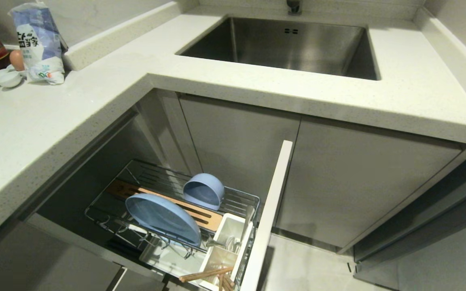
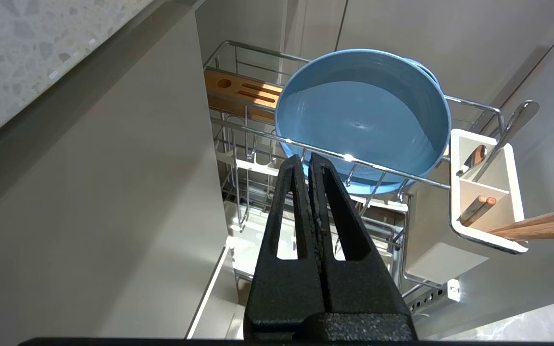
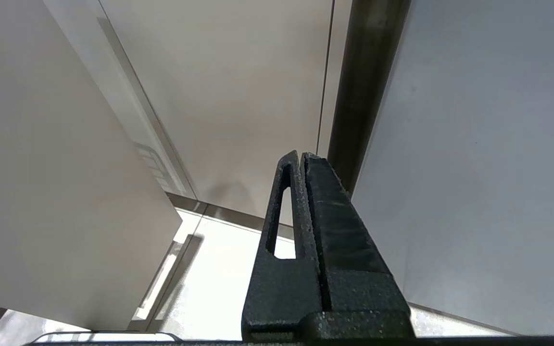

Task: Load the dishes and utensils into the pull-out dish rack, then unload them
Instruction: Take the plate out of the cupboard

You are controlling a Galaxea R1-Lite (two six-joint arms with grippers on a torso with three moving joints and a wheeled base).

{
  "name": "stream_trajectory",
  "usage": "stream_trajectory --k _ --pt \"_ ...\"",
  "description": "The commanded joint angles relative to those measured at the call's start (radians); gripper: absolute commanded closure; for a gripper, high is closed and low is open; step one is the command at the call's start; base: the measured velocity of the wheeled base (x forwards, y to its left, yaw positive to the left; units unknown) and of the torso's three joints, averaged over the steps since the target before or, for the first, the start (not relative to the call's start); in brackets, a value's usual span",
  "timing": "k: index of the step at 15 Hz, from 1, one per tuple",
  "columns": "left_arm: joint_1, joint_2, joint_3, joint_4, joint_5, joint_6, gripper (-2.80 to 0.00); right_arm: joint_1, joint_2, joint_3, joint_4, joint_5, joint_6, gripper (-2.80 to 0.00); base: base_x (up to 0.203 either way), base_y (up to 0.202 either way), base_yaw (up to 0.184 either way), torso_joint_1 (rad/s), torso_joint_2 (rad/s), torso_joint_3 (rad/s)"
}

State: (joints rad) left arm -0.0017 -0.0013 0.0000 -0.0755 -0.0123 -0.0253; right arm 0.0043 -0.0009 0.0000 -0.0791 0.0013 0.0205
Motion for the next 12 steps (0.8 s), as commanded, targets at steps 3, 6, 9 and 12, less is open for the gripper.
stream_trajectory --k 3,6,9,12 --pt "0.0 0.001 0.012 -0.001 0.0 -0.001 0.0 0.0 -0.001 0.026 -0.001 0.0 0.0 0.0 0.0 0.0 0.0 0.0 0.0 0.0" --pt "0.0 0.001 0.014 -0.001 0.0 -0.001 0.0 0.0 -0.001 0.026 -0.001 0.0 0.0 0.0 0.0 0.0 0.0 0.0 0.0 0.0" --pt "0.0 0.001 0.014 -0.001 0.0 -0.001 0.0 0.0 -0.001 0.026 -0.001 0.0 0.001 0.0 0.0 0.0 0.0 0.0 0.0 0.0" --pt "0.0 0.001 0.012 -0.001 0.0 -0.001 0.0 0.0 -0.001 0.026 -0.001 0.0 0.0 0.0 0.0 0.0 0.0 0.0 0.0 0.0"
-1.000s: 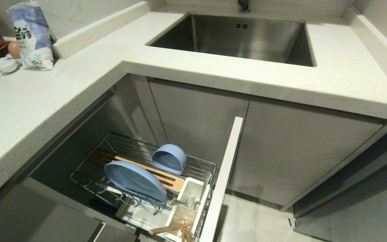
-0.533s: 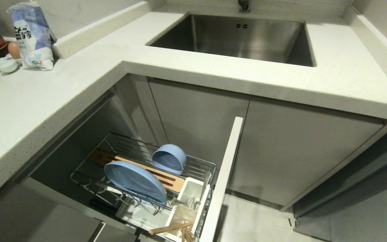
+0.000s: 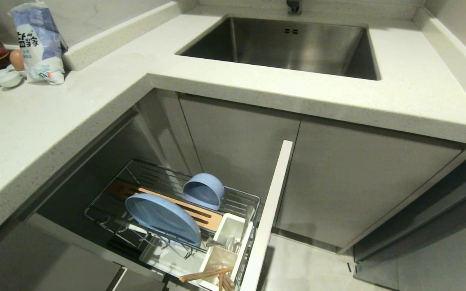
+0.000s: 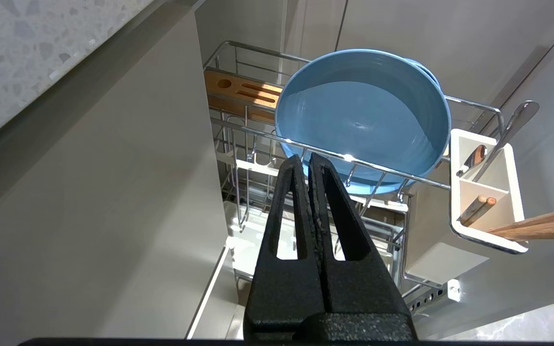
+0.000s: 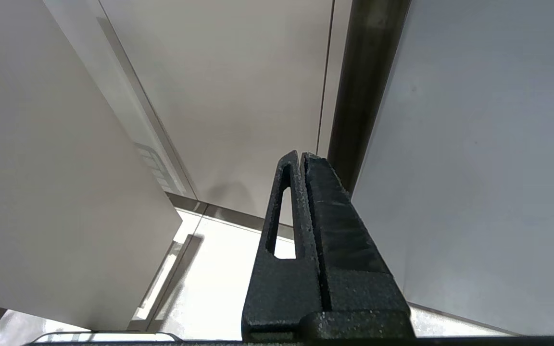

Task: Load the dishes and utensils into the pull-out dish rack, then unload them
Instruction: Take the plate out of the cupboard

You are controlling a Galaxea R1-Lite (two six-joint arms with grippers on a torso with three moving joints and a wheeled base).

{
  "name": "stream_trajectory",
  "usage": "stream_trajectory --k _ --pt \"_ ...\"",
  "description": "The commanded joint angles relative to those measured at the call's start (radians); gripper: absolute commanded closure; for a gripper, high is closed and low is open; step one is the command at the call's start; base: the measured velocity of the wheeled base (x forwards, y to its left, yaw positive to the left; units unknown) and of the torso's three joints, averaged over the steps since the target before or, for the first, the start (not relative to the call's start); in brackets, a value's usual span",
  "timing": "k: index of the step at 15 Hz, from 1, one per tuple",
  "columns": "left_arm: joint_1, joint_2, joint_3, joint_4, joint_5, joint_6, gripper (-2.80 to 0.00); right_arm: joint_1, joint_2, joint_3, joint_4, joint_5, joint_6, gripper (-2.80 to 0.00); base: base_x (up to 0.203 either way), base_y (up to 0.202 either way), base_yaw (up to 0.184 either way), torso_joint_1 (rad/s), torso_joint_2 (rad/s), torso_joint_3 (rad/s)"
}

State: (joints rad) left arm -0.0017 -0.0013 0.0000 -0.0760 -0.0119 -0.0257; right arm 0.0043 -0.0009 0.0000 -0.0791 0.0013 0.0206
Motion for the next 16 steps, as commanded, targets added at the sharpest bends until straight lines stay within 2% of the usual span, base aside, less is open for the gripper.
stream_trajectory --k 1,16 --pt "0.0 0.001 0.014 -0.001 0.0 0.0 0.0 0.0 -0.001 0.026 -0.001 0.0 0.001 0.0 0.0 0.0 0.0 0.0 0.0 0.0" --pt "0.0 0.001 0.014 -0.001 0.0 0.0 0.0 0.0 -0.001 0.026 -0.001 0.0 0.0 0.0 0.0 0.0 0.0 0.0 0.0 0.0"
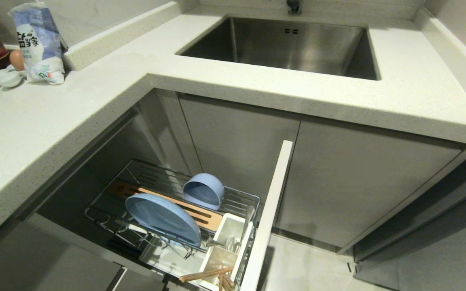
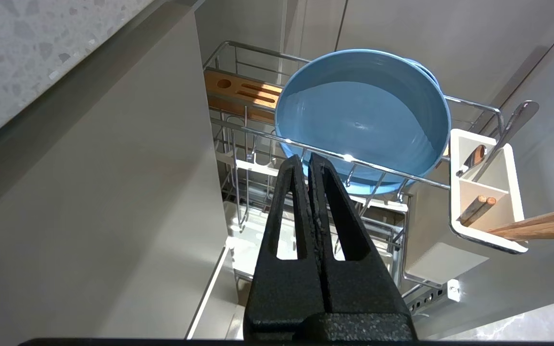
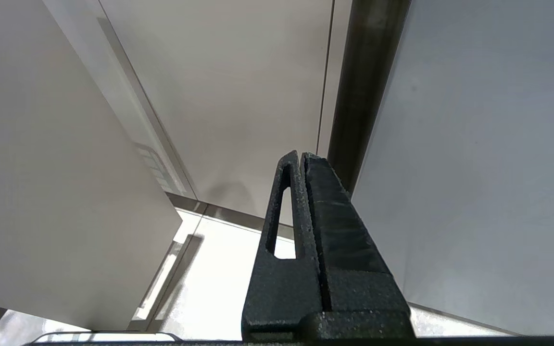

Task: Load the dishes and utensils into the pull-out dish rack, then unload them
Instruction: Take the plate out of the cupboard

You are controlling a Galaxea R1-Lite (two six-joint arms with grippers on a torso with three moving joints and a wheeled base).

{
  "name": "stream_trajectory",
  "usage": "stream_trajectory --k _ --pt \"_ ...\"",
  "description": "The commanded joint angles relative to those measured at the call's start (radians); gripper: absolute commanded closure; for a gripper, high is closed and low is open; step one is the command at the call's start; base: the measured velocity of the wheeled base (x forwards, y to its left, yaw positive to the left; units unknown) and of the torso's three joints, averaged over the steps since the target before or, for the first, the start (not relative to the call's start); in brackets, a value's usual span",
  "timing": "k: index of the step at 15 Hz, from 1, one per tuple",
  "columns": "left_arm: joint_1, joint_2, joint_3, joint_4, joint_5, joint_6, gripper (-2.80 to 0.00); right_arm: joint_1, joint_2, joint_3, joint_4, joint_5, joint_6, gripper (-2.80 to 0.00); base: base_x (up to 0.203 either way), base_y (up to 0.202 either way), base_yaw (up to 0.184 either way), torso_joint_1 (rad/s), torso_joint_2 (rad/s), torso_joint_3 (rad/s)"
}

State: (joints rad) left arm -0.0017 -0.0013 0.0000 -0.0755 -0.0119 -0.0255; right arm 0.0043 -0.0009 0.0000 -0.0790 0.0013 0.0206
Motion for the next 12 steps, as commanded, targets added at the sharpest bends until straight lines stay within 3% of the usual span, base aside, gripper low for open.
stream_trajectory --k 1,12 --pt "0.0 0.001 0.014 -0.001 0.0 -0.001 0.0 0.0 -0.001 0.026 -0.001 0.0 0.001 0.0 0.0 0.0 0.0 0.0 0.0 0.0" --pt "0.0 0.001 0.013 -0.001 0.0 -0.001 0.0 0.0 -0.001 0.026 -0.001 0.0 0.0 0.0 0.0 0.0 0.0 0.0 0.0 0.0"
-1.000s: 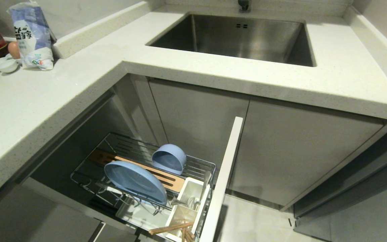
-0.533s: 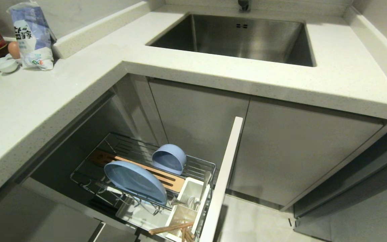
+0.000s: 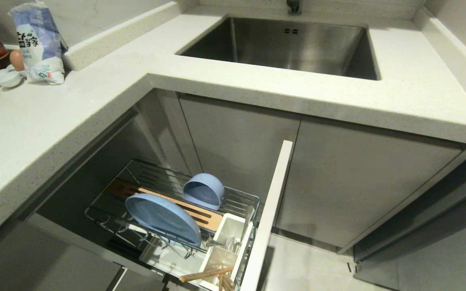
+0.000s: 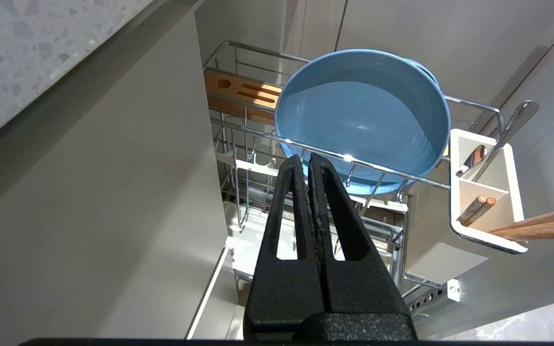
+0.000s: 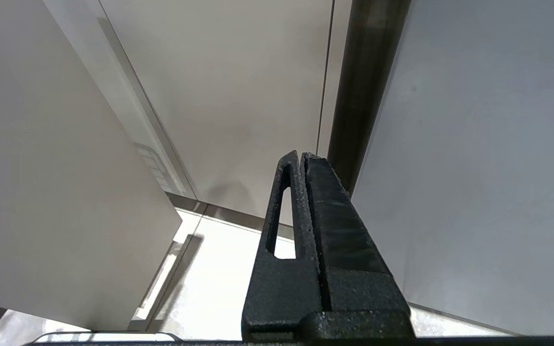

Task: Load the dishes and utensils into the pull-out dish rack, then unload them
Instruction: Take the plate out of the cupboard

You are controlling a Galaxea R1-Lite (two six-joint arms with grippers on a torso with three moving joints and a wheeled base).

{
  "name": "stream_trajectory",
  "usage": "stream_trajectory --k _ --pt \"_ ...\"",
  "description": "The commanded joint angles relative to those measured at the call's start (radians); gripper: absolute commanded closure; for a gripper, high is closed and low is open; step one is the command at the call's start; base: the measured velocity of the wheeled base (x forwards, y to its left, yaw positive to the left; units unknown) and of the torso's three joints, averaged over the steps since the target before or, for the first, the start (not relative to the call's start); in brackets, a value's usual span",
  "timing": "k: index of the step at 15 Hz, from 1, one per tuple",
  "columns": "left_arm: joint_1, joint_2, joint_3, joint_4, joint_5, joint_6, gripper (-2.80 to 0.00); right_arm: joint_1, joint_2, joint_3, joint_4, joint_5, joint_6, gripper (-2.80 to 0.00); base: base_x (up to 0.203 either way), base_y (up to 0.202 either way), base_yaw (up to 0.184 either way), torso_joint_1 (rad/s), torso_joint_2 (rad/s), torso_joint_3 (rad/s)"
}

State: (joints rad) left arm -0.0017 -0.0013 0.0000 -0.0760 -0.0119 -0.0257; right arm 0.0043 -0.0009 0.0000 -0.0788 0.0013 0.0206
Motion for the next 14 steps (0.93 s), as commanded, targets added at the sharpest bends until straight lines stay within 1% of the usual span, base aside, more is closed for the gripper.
stream_trajectory --k 1,14 --pt "0.0 0.001 0.012 0.0 0.0 0.0 0.0 0.0 -0.001 0.026 -0.001 0.0 0.0 0.0 0.0 0.0 0.0 0.0 0.0 0.0" --pt "0.0 0.001 0.012 0.001 0.0 0.0 0.0 0.0 -0.001 0.026 -0.001 0.0 -0.001 0.0 0.0 0.0 0.0 0.0 0.0 0.0"
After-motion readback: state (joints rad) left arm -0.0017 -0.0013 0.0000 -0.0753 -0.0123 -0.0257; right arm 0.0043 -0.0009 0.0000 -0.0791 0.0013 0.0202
